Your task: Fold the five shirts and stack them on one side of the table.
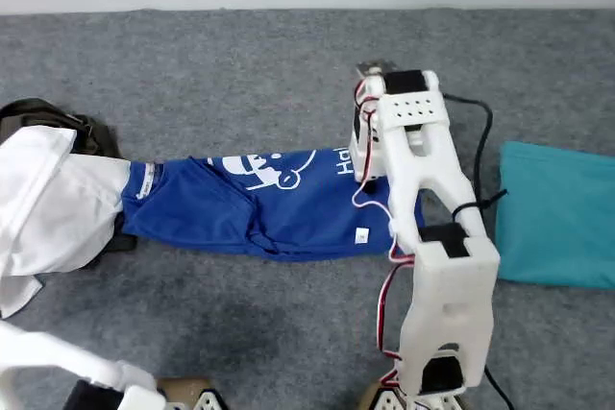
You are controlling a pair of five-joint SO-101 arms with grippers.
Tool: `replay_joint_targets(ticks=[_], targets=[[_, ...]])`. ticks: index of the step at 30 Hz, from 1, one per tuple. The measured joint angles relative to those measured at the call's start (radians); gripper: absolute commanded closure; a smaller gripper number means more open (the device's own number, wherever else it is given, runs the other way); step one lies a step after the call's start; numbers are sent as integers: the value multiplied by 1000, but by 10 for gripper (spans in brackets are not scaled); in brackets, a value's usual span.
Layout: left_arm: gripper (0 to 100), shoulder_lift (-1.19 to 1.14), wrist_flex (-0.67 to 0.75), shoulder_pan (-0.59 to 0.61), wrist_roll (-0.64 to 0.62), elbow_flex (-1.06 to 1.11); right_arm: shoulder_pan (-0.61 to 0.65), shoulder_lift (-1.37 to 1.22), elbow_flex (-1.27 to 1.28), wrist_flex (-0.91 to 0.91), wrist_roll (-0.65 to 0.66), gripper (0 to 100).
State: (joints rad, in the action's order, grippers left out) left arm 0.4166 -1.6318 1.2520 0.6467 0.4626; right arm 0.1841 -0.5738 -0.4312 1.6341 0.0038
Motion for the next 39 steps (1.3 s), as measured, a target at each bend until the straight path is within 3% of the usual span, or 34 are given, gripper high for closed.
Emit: replay_joint_targets(ticks=[8,17,25,39], targets=[[984,0,-6,-68,-58,-18,-15,-118,0,-118,0,734],[984,0,-6,-72,-77,-18,-25,-186,-15,-163,0,991],[984,0,-6,-72,-80,-18,-61,-166,-3,-146,12,988],[984,0,-6,-72,-80,-18,-410,-43,0,-92,459,989]])
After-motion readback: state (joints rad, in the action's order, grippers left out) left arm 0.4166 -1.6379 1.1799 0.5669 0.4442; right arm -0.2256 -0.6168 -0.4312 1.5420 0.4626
